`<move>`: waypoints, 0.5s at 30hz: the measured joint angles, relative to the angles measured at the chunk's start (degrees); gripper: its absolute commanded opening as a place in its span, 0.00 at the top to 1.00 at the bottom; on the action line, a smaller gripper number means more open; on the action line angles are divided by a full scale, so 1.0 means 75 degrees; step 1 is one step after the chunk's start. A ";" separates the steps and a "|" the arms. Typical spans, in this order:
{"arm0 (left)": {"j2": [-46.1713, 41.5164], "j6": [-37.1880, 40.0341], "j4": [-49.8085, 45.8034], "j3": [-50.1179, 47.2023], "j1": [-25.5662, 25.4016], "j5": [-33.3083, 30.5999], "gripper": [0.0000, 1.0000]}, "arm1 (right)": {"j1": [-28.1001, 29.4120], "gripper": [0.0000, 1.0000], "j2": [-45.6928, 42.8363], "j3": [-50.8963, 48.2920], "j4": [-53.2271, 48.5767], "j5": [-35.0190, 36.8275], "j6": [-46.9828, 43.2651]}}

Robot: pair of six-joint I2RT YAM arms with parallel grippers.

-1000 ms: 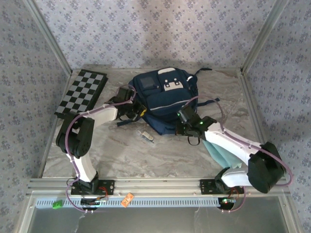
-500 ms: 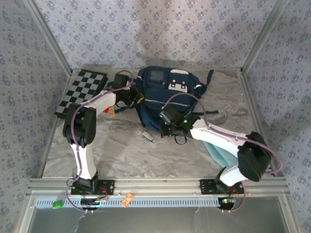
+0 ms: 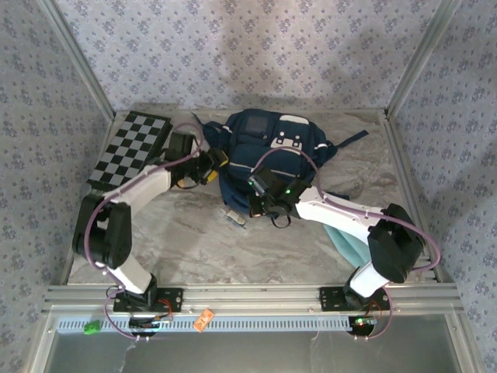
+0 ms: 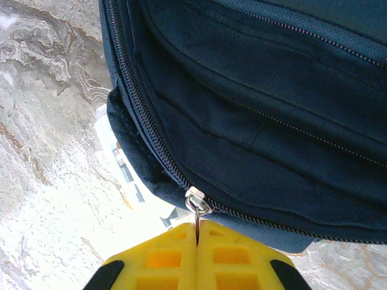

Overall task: Pack the student bag
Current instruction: Zip the student bag at the top-center of the table.

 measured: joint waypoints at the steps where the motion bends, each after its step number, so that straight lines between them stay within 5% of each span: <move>1: -0.0149 -0.0178 0.0122 -0.0227 -0.0122 -0.0047 0.30 | 0.0000 1.00 0.0000 -0.0012 0.0017 -0.0003 0.0000; 10: -0.0224 -0.1970 0.1008 -0.1399 -0.1253 -0.0790 0.27 | -0.0009 1.00 0.0146 -0.0029 0.0073 -0.0085 0.0000; 15: 0.0306 -0.2498 0.1422 -0.1291 -0.1542 -0.1172 0.45 | -0.0009 1.00 0.0192 -0.0029 0.0073 -0.0073 0.0015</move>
